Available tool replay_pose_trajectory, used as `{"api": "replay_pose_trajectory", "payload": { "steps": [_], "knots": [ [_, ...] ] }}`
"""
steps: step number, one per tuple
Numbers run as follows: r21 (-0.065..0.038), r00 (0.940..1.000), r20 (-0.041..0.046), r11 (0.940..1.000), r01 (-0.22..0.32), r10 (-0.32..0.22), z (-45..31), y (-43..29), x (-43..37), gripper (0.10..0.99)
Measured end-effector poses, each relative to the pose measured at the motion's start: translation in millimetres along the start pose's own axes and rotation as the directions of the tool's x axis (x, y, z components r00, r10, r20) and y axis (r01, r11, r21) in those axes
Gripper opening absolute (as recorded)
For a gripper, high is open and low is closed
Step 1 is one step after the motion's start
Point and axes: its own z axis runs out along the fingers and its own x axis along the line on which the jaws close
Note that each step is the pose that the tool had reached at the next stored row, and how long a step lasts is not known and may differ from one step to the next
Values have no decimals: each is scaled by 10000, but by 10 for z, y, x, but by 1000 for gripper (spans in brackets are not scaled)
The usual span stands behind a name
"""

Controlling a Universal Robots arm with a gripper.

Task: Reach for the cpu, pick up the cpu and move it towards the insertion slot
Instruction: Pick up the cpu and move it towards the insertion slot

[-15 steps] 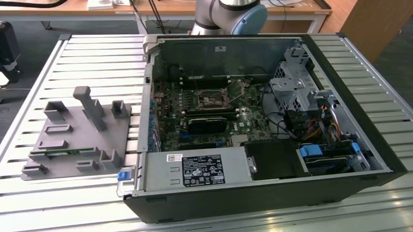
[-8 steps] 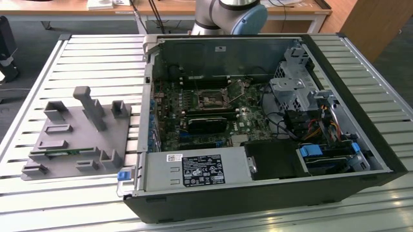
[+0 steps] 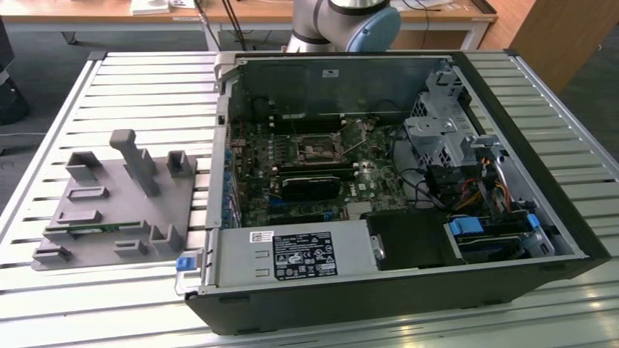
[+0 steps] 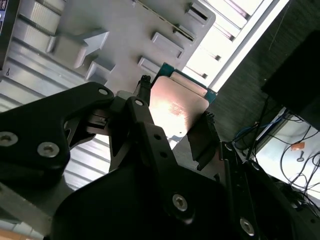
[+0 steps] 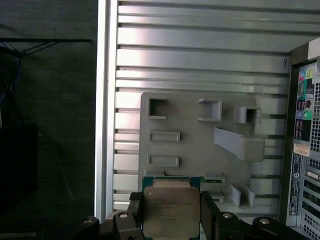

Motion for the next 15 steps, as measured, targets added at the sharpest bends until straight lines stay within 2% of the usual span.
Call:
{"api": "replay_pose_trajectory", "payload": {
  "steps": [15],
  "knots": [
    [27,10000,0,10000,0,0,-561,-29,-6,545]
  ]
}}
